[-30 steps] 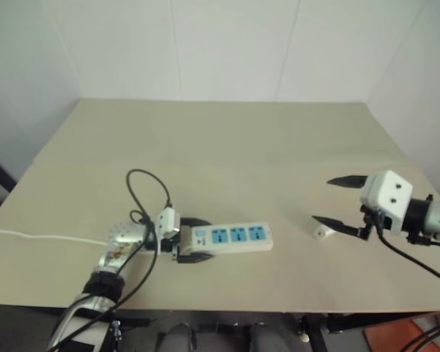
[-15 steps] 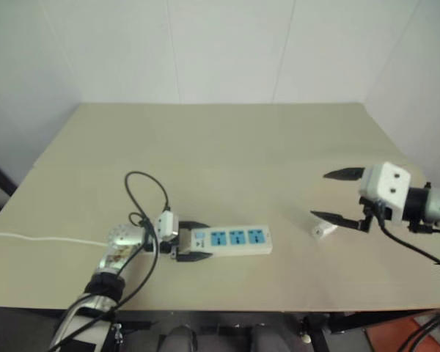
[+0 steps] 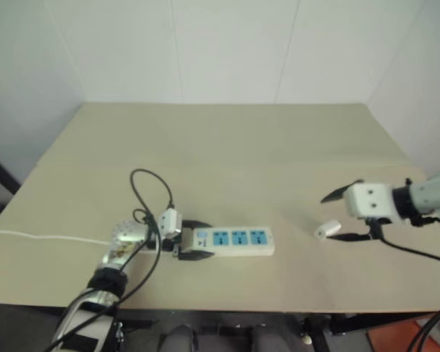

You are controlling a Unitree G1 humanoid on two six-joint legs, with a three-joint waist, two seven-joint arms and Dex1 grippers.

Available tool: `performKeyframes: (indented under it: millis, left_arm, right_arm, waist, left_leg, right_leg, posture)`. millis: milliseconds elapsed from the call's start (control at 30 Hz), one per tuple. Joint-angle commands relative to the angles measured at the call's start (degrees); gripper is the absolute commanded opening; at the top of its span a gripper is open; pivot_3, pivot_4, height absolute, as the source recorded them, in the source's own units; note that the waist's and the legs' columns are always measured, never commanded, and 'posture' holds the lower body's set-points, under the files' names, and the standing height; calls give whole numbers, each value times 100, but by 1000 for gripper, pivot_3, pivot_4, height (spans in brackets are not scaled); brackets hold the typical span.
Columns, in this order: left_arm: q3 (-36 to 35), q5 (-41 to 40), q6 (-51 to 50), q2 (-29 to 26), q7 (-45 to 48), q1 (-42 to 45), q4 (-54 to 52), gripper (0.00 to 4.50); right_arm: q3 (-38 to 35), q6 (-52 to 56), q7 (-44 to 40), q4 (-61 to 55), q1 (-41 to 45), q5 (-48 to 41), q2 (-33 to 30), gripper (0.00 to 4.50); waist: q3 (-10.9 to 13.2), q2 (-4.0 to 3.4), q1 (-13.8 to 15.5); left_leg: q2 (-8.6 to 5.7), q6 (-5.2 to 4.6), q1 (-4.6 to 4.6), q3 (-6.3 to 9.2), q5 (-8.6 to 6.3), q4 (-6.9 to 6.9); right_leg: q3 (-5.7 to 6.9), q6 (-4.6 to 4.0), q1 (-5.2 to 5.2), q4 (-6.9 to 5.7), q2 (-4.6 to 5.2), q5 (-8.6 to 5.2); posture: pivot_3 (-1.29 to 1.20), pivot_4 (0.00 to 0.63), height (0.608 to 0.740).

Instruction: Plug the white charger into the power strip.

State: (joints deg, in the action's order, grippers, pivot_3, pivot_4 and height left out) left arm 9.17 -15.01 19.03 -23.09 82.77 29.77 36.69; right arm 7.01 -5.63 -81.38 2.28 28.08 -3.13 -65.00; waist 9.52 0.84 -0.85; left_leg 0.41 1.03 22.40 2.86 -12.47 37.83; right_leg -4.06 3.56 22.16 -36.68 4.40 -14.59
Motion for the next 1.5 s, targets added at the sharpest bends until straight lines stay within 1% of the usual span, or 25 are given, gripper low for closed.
performKeyframes:
  millis: [33,100,200,300,467,633,733,867,900,933,967,1000,1067,1133,1167,1333,1400,1467,1500]
  left_arm:
    - [233,325,-79,42,-14,-69,112,3292]
    - [237,338,-88,54,-35,-70,113,3292]
    - [235,353,-93,71,-63,-61,126,3292]
    - [236,369,-95,75,-95,-80,104,3292]
    - [233,393,-97,73,-140,-111,80,3292]
    - [231,415,-111,68,-198,-162,12,3292]
    - [230,424,-120,63,-233,-185,-21,3292]
    - [229,439,-126,48,-268,-202,-38,3292]
    - [226,441,-127,44,-272,-202,-35,3292]
    - [222,443,-128,39,-277,-202,-33,3292]
    - [217,447,-125,35,-282,-196,-20,3292]
    - [214,453,-124,31,-286,-189,-6,3292]
    - [211,478,-107,23,-306,-180,33,3292]
    - [214,498,-94,14,-318,-181,54,3292]
    - [214,498,-91,9,-317,-190,47,3292]
    - [232,504,-107,22,-323,-211,15,3292]
    - [248,528,-101,41,-338,-202,36,3292]
    - [270,555,-83,72,-361,-176,83,3292]
    - [277,558,-78,80,-366,-170,94,3292]
  right_arm:
    - [499,-681,-283,319,549,741,-67,4500]
    - [849,-978,-356,573,861,1153,31,4500]
    - [1160,-1240,-251,931,1234,1570,291,4500]
    - [1460,-1475,-336,1321,1512,1866,498,4500]
    - [1777,-1872,-263,1898,1844,2310,743,4500]
    - [1919,-2081,-256,2316,1994,2439,939,4500]
    - [1990,-2193,-293,2494,2048,2497,1041,3919]
    - [2047,-2229,-270,2569,2059,2591,1170,2514]
    - [2059,-2242,-261,2565,2052,2617,1192,2068]
    - [2063,-2242,-266,2540,2036,2626,1204,1755]
    - [2058,-2230,-277,2500,2018,2624,1214,1304]
    - [2049,-2219,-282,2470,2007,2626,1221,1118]
    - [1958,-2166,-166,2423,2015,2613,1242,1116]
    - [1720,-2002,36,2389,2105,2423,1325,1116]
    - [1522,-1782,89,2319,2148,2164,1417,1116]
    - [222,-67,198,1515,2118,66,2113,1116]
    - [-264,651,490,1157,1989,-627,2402,1116]
    - [-795,1309,1036,826,1747,-1440,2934,1116]
    - [-965,1517,1250,688,1646,-1699,3136,1116]
  waist:
    - [0,-1,4]
    - [0,-1,11]
    - [0,-1,14]
    - [0,-1,22]
    - [0,-1,24]
    - [0,-1,21]
    - [0,-2,19]
    - [0,-2,16]
    - [0,-2,15]
    - [0,-1,14]
    - [-1,0,11]
    - [-1,0,9]
    - [-1,0,8]
    - [-1,0,-2]
    - [-1,-1,-7]
    - [-1,-1,4]
    - [-1,0,33]
    - [-3,4,52]
    - [-8,11,53]
  left_leg:
    - [-1,0,0,-1,0,0]
    - [-1,0,0,0,0,0]
    - [-2,0,-1,0,0,0]
    - [-3,0,0,2,0,0]
    - [-6,0,0,2,0,0]
    - [-6,0,-1,3,0,0]
    - [-7,0,-1,4,0,0]
    - [-7,0,-2,4,0,0]
    - [-7,0,-3,4,0,0]
    - [-7,0,-5,5,0,0]
    - [-7,0,-7,4,1,0]
    - [-7,0,-11,4,1,0]
    - [-7,0,-13,4,1,1]
    - [-7,0,-14,4,1,0]
    - [-7,0,-15,4,1,1]
    - [-7,-1,-12,8,1,0]
    - [-8,-1,-8,14,1,0]
    - [-9,-1,-5,18,1,0]
    - [-8,-1,-6,20,1,0]
  right_leg:
    - [-1,0,1,-1,1,0]
    - [0,0,2,-1,1,0]
    - [0,0,0,-2,1,0]
    - [1,-1,0,-1,2,1]
    - [0,-27,0,-2,4,16]
    - [1,-34,-2,-2,4,20]
    - [0,-41,-2,-2,5,24]
    - [0,-42,-3,-2,5,25]
    - [0,-43,-4,-2,5,25]
    - [0,-43,-5,-2,4,26]
    - [0,-43,-7,-2,4,25]
    - [0,-42,-11,-2,4,25]
    - [0,-42,-13,-2,4,25]
    - [0,-42,-13,-2,4,25]
    - [-1,-42,-13,-3,4,25]
    - [-4,-48,-9,-9,4,29]
    - [0,-48,-10,-7,5,29]
    - [4,-48,-10,-5,6,29]
    - [6,-49,-11,-4,5,29]
  posture:
    - [0,150,740]
    - [0,150,740]
    - [0,150,740]
    - [0,150,740]
    - [0,150,740]
    - [0,150,740]
    - [0,150,740]
    - [0,150,740]
    - [0,150,740]
    - [0,150,740]
    - [0,150,740]
    - [0,150,740]
    - [0,150,740]
    - [0,150,740]
    - [0,150,740]
    - [0,150,740]
    - [0,150,740]
    - [0,150,740]
    - [0,150,740]
